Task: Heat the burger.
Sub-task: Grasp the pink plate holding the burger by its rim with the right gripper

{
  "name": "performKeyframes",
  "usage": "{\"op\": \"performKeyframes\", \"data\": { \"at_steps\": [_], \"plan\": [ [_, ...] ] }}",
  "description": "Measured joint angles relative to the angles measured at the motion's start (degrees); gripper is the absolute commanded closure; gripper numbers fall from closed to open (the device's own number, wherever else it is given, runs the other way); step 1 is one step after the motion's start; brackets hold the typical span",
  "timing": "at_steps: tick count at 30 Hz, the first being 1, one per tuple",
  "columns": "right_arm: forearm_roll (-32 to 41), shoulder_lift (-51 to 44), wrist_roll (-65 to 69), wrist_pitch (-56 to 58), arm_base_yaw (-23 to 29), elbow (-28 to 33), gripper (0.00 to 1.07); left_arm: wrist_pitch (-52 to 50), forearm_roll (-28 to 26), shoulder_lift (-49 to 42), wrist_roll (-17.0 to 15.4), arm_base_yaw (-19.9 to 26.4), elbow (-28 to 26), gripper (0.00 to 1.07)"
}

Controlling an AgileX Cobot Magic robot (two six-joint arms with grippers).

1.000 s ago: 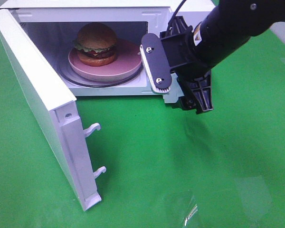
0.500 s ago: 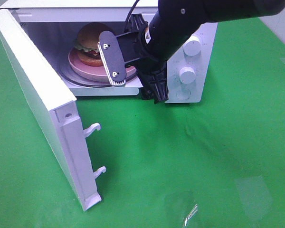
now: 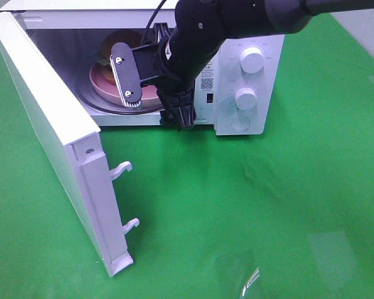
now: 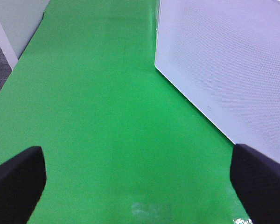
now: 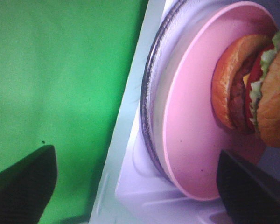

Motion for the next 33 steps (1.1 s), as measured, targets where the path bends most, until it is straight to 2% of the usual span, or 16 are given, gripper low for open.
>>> {"op": "performKeyframes", "data": {
  "at_steps": [21, 29, 33],
  "plan": [
    [1.38, 15.7, 0.86, 0.0, -0.17, -16.56, 0.22, 0.0, 0.17, 0.0, 0.0, 0.0, 0.0, 0.06],
    [1.43, 18.11, 1.78, 0.0, -0.8, -17.88, 0.25, 0.0, 0.4, 0.0, 0.0, 0.0, 0.0, 0.06],
    [2.64, 18.62, 1.95, -0.57, -1.32, -17.93, 0.31, 0.0, 1.6, 0.0, 0.0, 0.0, 0.0, 0.06]
  ]
}}
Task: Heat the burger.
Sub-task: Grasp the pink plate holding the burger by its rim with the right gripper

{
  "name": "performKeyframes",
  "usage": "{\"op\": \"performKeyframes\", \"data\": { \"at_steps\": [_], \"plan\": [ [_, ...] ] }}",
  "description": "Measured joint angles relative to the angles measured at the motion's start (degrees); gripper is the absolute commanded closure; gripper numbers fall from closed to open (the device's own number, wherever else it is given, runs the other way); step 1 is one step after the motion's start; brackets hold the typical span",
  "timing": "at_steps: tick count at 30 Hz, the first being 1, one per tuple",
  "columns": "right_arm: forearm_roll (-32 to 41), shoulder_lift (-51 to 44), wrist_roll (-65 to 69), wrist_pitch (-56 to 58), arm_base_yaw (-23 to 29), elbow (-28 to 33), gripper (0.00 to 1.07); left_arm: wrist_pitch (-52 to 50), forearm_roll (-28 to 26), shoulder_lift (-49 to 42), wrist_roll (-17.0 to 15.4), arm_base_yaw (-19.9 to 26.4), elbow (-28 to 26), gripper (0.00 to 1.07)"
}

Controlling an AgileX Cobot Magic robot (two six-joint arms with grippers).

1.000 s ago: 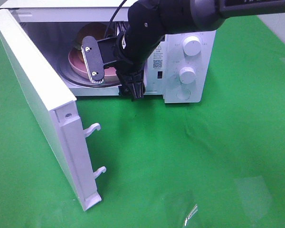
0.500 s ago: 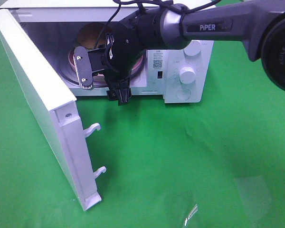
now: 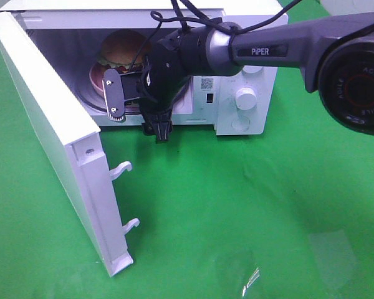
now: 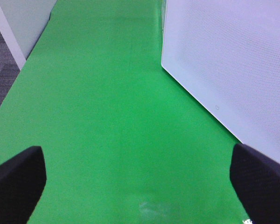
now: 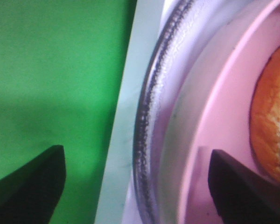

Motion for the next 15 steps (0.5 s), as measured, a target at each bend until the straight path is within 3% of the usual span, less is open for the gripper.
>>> {"op": "performKeyframes", "data": {
  "at_steps": [5, 7, 8, 9, 12, 14, 15],
  "plan": [
    [0.17, 0.0, 0.0, -0.92, 0.0, -0.11, 0.39, 0.0, 0.06, 0.0, 0.0, 0.0, 0.0, 0.06],
    [0.23, 0.11, 0.46, -2.06, 0.0, -0.11, 0.53, 0.0, 0.06, 0.0, 0.0, 0.0, 0.0, 0.06],
    [0.23, 0.11, 0.46, -2.06, 0.0, -0.11, 0.53, 0.0, 0.06, 0.0, 0.0, 0.0, 0.0, 0.06],
    [0.23, 0.23, 0.52, -2.41, 0.0, -0.11, 0.64, 0.0, 0.06, 0.0, 0.0, 0.0, 0.0, 0.06],
    [0.23, 0.46, 0.52, -2.41, 0.0, -0.11, 0.71, 0.0, 0.06, 0.0, 0.0, 0.0, 0.0, 0.06],
    [0.52, 0.52, 0.57, -2.64, 0.0, -0.17, 0.97, 0.0, 0.06, 0.0, 0.0, 0.0, 0.0, 0.06],
    [0.52, 0.52, 0.57, -2.64, 0.0, -0.17, 0.97, 0.0, 0.06, 0.0, 0.0, 0.0, 0.0, 0.06]
  ]
}}
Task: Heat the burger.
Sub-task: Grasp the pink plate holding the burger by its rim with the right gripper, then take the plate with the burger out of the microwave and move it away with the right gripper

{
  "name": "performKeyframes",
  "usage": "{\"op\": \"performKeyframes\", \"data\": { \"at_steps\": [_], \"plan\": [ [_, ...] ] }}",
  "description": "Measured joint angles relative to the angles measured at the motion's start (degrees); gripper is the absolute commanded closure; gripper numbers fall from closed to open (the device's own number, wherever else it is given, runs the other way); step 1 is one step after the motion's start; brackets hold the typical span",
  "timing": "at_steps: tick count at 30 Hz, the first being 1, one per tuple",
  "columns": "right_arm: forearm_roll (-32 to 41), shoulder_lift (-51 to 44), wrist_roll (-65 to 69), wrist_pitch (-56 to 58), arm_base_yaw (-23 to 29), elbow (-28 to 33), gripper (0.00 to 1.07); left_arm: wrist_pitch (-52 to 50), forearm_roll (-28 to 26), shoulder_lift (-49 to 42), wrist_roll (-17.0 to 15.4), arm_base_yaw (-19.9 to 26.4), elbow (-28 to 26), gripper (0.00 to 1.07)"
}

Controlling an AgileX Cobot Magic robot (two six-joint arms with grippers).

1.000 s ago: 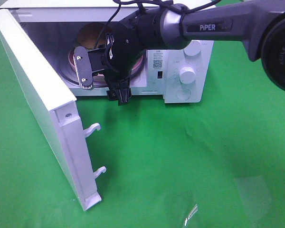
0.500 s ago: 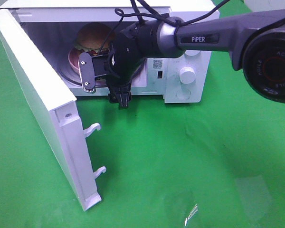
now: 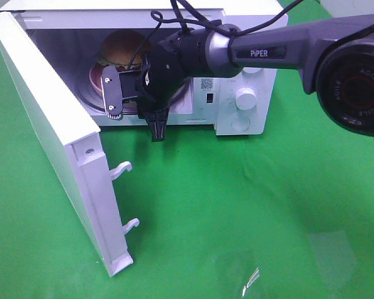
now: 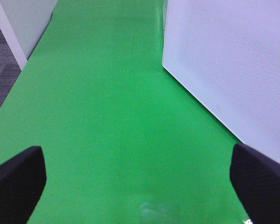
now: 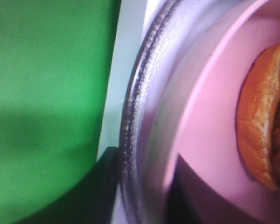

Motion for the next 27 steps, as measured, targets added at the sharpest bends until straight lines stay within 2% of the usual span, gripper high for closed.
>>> {"op": "performKeyframes", "data": {
  "at_steps": [1, 3, 22, 27],
  "plan": [
    [0.34, 0.0, -0.17, 0.74, 0.06, 0.0, 1.06, 0.0, 0.0, 0.0, 0.0, 0.0, 0.0, 0.06],
    [1.09, -0.06, -0.17, 0.8, 0.29, 0.0, 1.07, 0.0, 0.0, 0.0, 0.0, 0.0, 0.0, 0.06],
    [3.21, -2.81, -2.01, 5.9, 0.11, 0.23, 1.07, 0.0, 0.0, 0.0, 0.0, 0.0, 0.0, 0.06],
    [3.32, -6.07, -7.62, 4.64, 0.11, 5.61, 1.07, 0.0, 0.0, 0.0, 0.0, 0.0, 0.0, 0.06]
  ]
}}
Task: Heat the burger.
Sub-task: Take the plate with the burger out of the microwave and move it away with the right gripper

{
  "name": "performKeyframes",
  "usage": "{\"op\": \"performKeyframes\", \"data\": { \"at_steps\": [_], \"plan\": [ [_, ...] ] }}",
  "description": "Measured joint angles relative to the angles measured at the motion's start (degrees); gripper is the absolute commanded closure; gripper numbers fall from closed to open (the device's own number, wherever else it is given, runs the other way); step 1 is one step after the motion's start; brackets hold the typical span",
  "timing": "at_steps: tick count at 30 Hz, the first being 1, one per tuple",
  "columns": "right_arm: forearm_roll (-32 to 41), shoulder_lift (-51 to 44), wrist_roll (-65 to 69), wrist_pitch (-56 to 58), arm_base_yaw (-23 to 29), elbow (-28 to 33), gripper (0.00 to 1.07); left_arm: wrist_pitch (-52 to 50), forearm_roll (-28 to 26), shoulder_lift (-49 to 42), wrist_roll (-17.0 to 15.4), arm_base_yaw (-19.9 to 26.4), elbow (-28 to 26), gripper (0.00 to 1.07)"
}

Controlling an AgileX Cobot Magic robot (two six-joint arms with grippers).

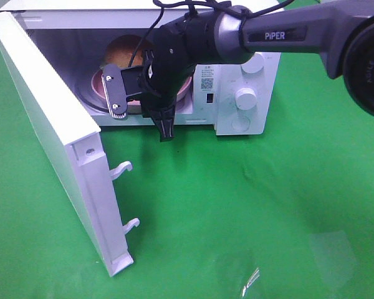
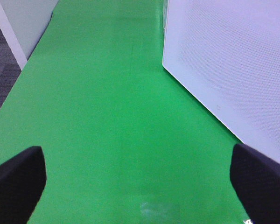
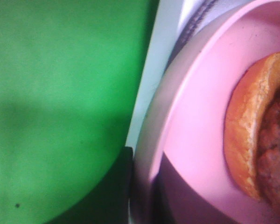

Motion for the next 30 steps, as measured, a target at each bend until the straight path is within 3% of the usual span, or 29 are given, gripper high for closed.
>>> {"op": "performKeyframes", "data": {
  "at_steps": [30],
  "plan": [
    [-6.65, -14.32, -2.86, -19.42, 0.52, 26.7, 1.07, 0.0, 0.06, 0.0, 0.0, 0.0, 0.0, 0.06]
  ]
}}
